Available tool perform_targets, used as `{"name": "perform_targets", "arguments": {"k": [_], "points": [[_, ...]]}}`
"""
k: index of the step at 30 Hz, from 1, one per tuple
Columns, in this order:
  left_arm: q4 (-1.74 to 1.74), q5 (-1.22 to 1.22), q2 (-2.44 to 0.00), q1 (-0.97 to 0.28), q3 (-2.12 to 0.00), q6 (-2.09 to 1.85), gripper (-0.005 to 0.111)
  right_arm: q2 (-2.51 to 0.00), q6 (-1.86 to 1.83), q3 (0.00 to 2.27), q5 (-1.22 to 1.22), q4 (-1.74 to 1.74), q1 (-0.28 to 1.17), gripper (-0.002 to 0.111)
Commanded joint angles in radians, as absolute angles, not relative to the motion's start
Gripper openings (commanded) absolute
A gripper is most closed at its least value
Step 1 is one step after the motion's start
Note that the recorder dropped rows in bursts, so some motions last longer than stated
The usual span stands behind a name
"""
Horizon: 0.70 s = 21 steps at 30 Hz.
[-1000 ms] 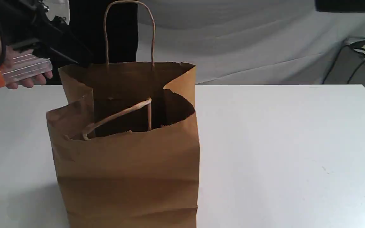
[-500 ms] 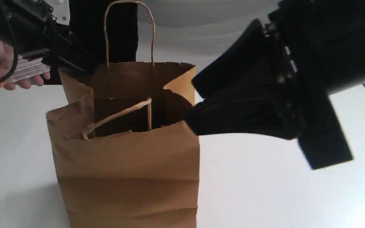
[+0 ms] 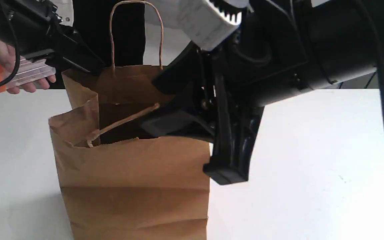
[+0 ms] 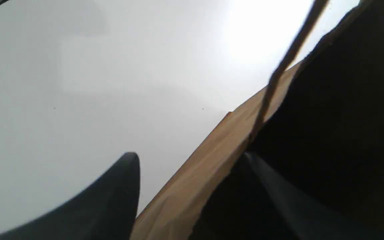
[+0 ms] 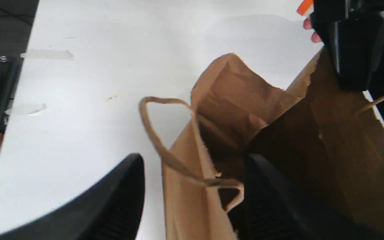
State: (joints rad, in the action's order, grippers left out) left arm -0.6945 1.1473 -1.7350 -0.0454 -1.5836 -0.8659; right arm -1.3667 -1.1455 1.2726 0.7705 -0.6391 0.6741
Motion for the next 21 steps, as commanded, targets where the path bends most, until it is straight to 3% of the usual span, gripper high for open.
{"name": "perform_targets", "arguments": {"k": [1, 14, 16, 20, 21], "points": [[-0.731, 1.153, -1.735, -0.051, -1.588, -0.891, 0.047, -1.370, -1.149, 1.276, 0.736, -0.613, 0.678, 0.047], [-0.718, 1.148, -1.762, -0.100, -1.588, -0.899, 0.047, -1.433, -1.146, 1.276, 0.737, -0.683, 0.678, 0.045], [-0.718, 1.150, -1.768, -0.100, -1.588, -0.899, 0.047, -1.433, -1.146, 1.276, 0.737, -0.691, 0.678, 0.037], [-0.718, 1.150, -1.779, -0.100, -1.588, -0.899, 0.047, -1.435, -1.144, 1.276, 0.737, -0.706, 0.678, 0.002], [-0.718, 1.150, -1.781, -0.100, -1.588, -0.899, 0.047, -1.435, -1.138, 1.276, 0.737, -0.706, 0.678, 0.000]]}}
